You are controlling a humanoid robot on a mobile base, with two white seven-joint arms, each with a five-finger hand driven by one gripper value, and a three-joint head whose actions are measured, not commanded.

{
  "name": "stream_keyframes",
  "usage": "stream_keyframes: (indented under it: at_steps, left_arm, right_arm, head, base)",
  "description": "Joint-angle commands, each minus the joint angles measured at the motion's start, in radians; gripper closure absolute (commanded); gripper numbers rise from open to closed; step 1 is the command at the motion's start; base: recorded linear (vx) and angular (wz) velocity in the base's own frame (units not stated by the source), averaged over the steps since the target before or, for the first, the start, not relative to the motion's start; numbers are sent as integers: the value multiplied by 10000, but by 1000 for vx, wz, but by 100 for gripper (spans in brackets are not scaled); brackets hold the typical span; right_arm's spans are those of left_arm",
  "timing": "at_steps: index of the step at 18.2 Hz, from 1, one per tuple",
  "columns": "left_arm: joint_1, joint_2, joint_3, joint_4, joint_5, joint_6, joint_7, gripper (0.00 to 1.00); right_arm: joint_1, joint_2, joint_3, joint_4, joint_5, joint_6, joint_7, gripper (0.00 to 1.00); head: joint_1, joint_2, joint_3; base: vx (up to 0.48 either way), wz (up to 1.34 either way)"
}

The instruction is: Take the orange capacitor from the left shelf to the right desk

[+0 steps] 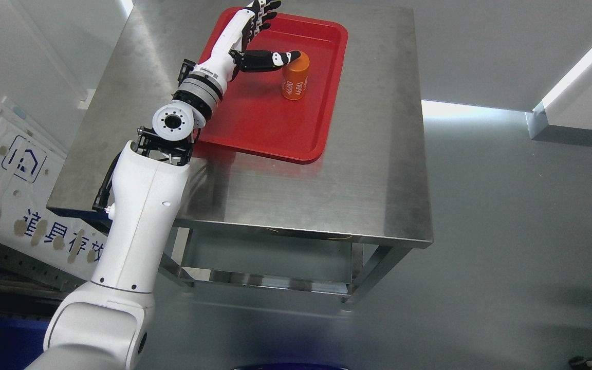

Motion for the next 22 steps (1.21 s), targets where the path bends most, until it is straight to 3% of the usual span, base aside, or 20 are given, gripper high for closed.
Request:
stream_keyframes:
  at_steps: [1, 8, 11, 14, 16, 20, 22]
  left_arm:
    - [-301, 166, 889, -177, -16, 63, -66, 3]
    - [-119, 166, 4215, -759, 320, 185, -81, 0]
    - [845, 166, 5061, -2685, 1453, 1317, -66, 0]
    - [1888, 166, 5155, -3765, 1733, 1429, -51, 0]
    - [2365, 166, 5231, -3798, 1794, 1002, -51, 0]
    - [3361, 166, 4575, -3798, 1779, -1158, 56, 0]
    - [3945, 166, 4450, -3798, 1779, -1653, 72, 0]
  right_arm:
    - [338, -175, -108, -230, 0, -12, -8, 0]
    - [338, -175, -108, -230, 0, -12, -8, 0]
    - [338, -175, -108, -230, 0, -12, -8, 0]
    - [338, -175, -123, -230, 0, -12, -8, 0]
    - [338, -175, -108, -230, 0, -12, -8, 0]
    - [338, -175, -123, -230, 0, -12, -8, 0]
    - [338, -175, -108, -230, 0, -12, -8, 0]
  head:
    - [0, 0, 0]
    - [0, 0, 0]
    - [0, 0, 0]
    - [0, 0, 0]
    - [0, 0, 0]
    - [0, 0, 0]
    - [0, 0, 0]
  base:
    - [0, 0]
    - [0, 0]
    - [0, 0]
    - [0, 0]
    - [0, 0]
    - [0, 0]
    - [0, 0]
